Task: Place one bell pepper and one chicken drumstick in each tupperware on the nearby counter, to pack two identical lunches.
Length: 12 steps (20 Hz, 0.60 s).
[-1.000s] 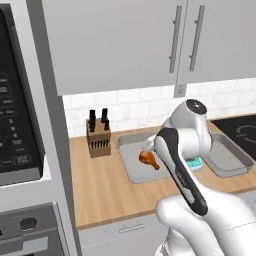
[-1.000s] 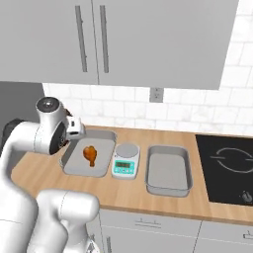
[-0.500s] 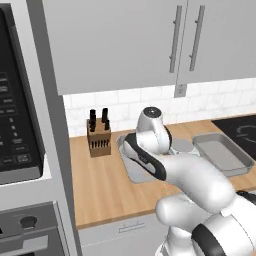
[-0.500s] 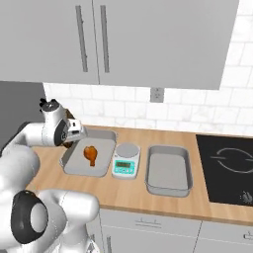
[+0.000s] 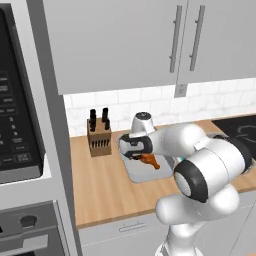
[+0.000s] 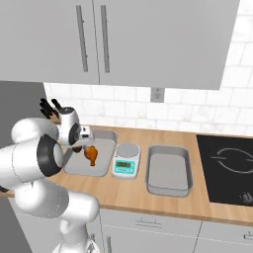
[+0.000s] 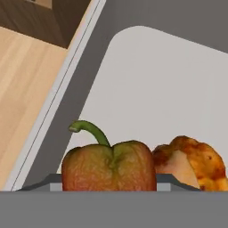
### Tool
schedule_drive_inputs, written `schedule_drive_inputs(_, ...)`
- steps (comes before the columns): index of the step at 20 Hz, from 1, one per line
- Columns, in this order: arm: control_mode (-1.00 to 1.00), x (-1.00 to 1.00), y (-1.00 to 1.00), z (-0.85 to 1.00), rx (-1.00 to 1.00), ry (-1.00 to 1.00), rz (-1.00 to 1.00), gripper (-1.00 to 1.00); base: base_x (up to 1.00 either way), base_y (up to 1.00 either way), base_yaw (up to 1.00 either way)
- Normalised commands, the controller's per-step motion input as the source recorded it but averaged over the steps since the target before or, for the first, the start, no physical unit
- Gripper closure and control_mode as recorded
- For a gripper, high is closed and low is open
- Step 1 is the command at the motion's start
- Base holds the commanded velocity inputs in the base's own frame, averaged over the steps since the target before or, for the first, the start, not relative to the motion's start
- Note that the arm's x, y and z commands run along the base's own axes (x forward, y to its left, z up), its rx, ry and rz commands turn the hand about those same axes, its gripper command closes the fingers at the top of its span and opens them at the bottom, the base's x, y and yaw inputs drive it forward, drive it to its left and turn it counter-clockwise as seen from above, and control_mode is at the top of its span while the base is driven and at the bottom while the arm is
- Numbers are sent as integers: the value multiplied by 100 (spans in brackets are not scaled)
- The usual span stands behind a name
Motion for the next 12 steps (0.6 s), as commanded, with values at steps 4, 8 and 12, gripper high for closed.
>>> schedule_drive_inputs(4,-100,0,-10,3,2,0,0,-100,0,0,0)
schedule_drive_inputs(8,-100,-10,-8,41,5,-2,0,-100,0,0,0)
schedule_drive_inputs(12,-100,-89,-26,77,5,-20,0,-100,0,0,0)
